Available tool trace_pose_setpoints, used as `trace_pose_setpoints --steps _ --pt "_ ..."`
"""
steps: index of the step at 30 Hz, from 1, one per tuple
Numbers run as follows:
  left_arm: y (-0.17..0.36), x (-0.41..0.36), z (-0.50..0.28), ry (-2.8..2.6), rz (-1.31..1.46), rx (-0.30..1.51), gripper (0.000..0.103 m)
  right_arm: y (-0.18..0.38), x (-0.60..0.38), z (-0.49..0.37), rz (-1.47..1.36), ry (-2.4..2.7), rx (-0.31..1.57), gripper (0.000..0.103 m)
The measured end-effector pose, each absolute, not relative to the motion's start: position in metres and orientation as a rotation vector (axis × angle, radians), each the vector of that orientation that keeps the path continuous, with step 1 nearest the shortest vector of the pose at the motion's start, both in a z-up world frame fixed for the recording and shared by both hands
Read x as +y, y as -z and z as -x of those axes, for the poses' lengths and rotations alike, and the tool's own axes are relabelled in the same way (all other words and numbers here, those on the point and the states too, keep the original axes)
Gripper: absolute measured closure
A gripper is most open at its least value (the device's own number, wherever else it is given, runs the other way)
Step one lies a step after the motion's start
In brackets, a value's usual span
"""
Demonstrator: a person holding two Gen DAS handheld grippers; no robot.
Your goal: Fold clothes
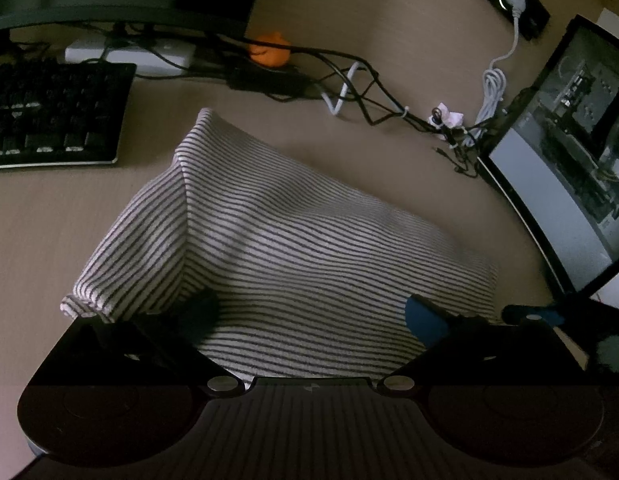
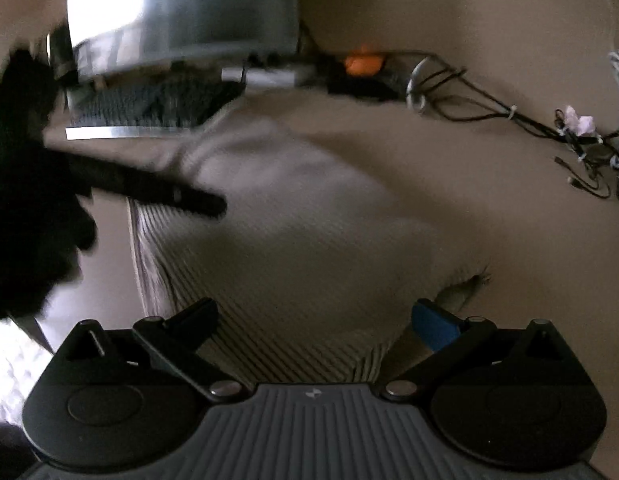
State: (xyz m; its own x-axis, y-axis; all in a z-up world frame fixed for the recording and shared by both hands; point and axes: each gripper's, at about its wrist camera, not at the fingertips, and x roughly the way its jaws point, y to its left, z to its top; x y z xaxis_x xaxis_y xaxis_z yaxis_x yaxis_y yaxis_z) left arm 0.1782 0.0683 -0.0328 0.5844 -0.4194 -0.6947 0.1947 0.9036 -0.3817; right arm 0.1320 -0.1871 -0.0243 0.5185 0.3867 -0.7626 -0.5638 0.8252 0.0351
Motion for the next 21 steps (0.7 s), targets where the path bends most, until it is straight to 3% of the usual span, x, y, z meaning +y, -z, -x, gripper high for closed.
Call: trace_pose_setpoints --steps 6,15,21 --pt "0.034 0.074 -0.173 0.371 0.327 0.887 0.001 0.041 -0.19 -0.144 0.273 -0.521 0.89 0.0" --pt "0.027 0.066 -0.145 0.564 0.439 0.982 0.001 0.038 -0.213 -0.154 0.454 -0.368 0.78 0.0" --pt "0.003 0.083 -0.125 0.611 0.425 0.893 0.001 0.017 -0.247 -0.167 0.282 -0.291 0.795 0.0"
